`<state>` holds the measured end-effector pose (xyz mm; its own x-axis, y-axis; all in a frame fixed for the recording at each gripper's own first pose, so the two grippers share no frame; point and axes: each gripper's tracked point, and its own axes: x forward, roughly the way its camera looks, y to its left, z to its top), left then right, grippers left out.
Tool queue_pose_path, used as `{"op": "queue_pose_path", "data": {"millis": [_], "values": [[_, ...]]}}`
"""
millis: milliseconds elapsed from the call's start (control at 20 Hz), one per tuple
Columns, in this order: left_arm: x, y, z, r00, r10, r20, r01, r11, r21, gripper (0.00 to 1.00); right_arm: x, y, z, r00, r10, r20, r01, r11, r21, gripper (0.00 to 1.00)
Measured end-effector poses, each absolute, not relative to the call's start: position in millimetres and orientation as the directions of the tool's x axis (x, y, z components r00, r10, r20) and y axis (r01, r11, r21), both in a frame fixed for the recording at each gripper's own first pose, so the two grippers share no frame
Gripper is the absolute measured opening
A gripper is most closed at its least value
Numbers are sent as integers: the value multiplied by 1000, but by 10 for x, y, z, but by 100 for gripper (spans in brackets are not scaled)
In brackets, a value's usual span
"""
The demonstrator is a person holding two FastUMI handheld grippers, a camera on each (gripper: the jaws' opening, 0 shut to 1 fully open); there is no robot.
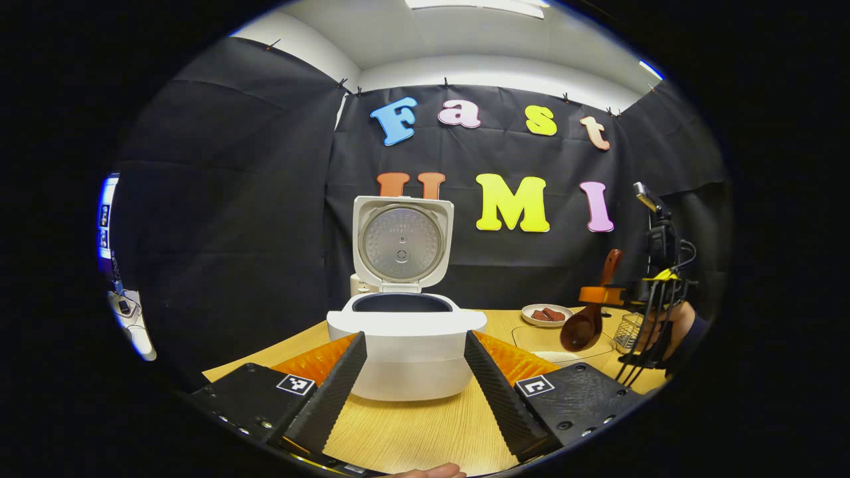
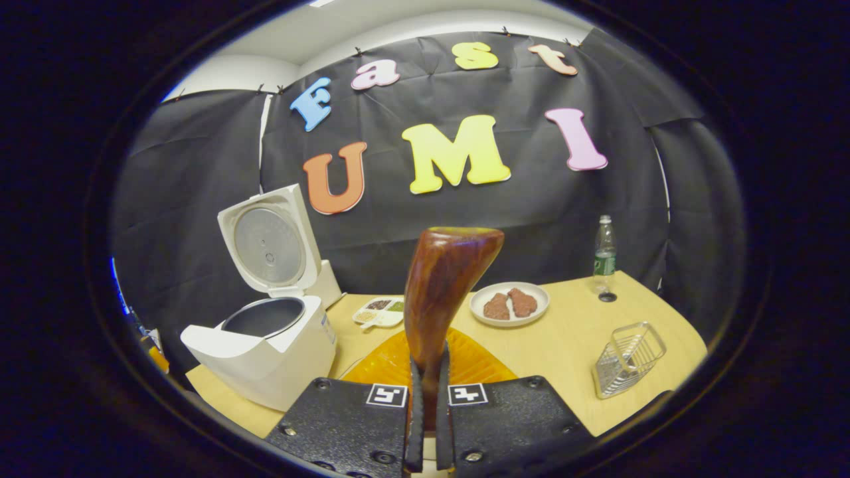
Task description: Close the left gripper, press the button to open the rice cooker; take a wooden spoon from the chopstick holder with the right hand, scoop a spoonful of rice and pour it into the rice cooker, then put the wooden spoon back into the chopstick holder.
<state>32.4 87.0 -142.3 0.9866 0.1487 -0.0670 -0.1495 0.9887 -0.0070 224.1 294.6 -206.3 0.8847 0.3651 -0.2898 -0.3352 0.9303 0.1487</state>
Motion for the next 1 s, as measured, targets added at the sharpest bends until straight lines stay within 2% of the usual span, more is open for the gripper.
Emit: {"op": "queue_pose_path", "data": {"millis": [200, 350, 500, 600, 750, 1000], "values": [[338, 855, -1443, 986, 148, -73, -148, 989, 1, 94, 2300, 3158, -2337, 876, 357, -325, -320, 933, 163, 9], [355, 821, -1451, 987, 141, -75, -141, 990, 0, 94, 2321, 3265, -2710, 855, 334, -396, -318, 942, 107, 9], [372, 796, -1473, 988, 137, -78, -137, 991, 3, 94, 2279, 3373, -2780, 840, 369, -397, -363, 927, 94, 10], [374, 783, -1489, 988, 133, -84, -134, 991, -5, 94, 2250, 3418, -2834, 798, 418, -434, -376, 908, 183, 10], [365, 779, -1500, 988, 129, -89, -130, 991, -14, 94, 2190, 3534, -2861, 694, 541, -475, -363, 832, 418, 10], [371, 787, -1498, 987, 133, -91, -134, 991, -4, 94, 2212, 3449, -2862, 637, 608, -475, -287, 758, 586, 9]]}}
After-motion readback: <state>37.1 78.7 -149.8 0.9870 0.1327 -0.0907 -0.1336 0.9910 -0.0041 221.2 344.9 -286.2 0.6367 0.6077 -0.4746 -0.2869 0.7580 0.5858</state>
